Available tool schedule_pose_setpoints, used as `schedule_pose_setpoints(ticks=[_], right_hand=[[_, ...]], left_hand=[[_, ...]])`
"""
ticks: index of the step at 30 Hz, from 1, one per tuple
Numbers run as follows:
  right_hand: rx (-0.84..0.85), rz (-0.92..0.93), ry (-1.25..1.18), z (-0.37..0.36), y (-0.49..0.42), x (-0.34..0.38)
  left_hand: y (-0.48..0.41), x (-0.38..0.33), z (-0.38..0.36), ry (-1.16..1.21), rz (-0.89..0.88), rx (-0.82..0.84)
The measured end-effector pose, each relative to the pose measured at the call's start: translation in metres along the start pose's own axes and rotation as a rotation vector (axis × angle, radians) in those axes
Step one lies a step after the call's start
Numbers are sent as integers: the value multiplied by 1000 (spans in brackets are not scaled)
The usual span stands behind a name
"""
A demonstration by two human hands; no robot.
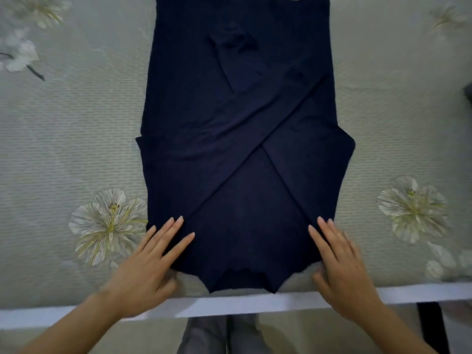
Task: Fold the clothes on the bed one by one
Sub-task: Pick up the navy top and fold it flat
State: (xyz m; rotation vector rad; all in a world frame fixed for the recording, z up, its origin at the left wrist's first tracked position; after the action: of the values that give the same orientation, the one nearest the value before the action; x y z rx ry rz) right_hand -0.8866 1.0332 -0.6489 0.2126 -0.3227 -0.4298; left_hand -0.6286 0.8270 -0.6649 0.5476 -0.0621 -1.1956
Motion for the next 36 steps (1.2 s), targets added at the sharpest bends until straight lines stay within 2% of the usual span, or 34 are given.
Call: schedule_pose_setpoints(ticks=[3,6,8,12,16,18,20,24,26,27,29,31,33,36], right_hand=[[6,-20,11,1,-4,-4],[34,61,59,0,-22,3],[18,70,-7,5,-32,3],[95,-136,-237,26,-46,-16],[215,-129,-296,50,-43,-22],[313,-157,-464,58,-31,-21],[469,-250,-561,54,-15,-22],[783,-417,-540,34,20,-32],[886,-380,-599,31,29,-30],[892,-355,-663,33,28,-28],[765,-354,-819,43,14,-31],[559,-355,-920,59,-8,-39],[392,-387,-998,76,-31,-46],[254,-423,-1068,92,-69,-52]], left_hand=[[-5,-7,10,-77,24,12],[-17,-13,22,-79,69,-26],[-22,-14,32,-18,120,-62],[-27,-3,51,306,315,-147],[-26,-4,76,287,349,-122],[-22,-15,81,277,327,-55],[-16,-30,73,318,327,94],[7,-55,35,454,374,538],[15,-60,27,557,398,628],[14,-58,30,614,408,606],[4,-42,46,694,437,442],[-9,-15,76,674,452,139],[-21,5,108,688,391,-127],[-43,23,137,653,309,-232]])
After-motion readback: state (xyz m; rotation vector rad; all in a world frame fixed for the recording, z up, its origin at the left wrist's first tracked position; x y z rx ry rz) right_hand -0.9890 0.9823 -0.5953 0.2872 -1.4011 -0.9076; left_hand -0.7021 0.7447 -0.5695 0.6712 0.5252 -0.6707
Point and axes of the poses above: each hand's wrist, its own y-axis away from the middle knuckle, its own z-axis out of the back of the hand, x = y × z, the point moved 7 cm from there along -y, towards the middle knuckle, and after that the axes turned 1 degree about y, right-handed, at the moved point
